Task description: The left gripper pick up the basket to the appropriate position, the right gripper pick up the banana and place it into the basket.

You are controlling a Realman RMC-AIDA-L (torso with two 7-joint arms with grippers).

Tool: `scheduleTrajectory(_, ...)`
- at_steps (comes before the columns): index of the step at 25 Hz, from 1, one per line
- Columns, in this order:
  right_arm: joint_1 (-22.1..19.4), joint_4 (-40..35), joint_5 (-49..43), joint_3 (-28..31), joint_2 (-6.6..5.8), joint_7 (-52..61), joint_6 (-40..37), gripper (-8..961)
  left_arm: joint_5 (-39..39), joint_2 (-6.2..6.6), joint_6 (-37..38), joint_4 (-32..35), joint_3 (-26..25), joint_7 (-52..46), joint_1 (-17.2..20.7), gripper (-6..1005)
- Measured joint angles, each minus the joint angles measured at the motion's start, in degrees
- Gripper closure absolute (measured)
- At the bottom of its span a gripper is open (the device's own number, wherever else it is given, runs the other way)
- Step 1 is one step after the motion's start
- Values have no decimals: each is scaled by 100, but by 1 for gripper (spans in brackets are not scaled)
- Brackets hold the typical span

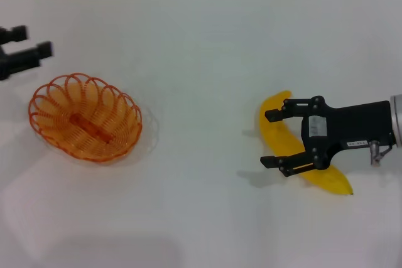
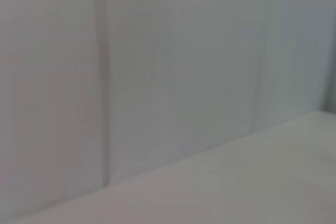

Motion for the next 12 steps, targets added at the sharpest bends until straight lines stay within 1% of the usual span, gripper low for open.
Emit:
scheduleTrajectory(3,6,26,0,0,0,0,9,66,799,131,-53,365,-65,-1039,-104,277)
scheduleTrajectory(6,7,41,0,0,0,0,20,67,1330,228,9,503,-68,-1602,-235,277)
scheduleTrajectory(12,7,45,0,-6,0,-4,21,68,2186,256,24,672,-73,-2041,-438,278)
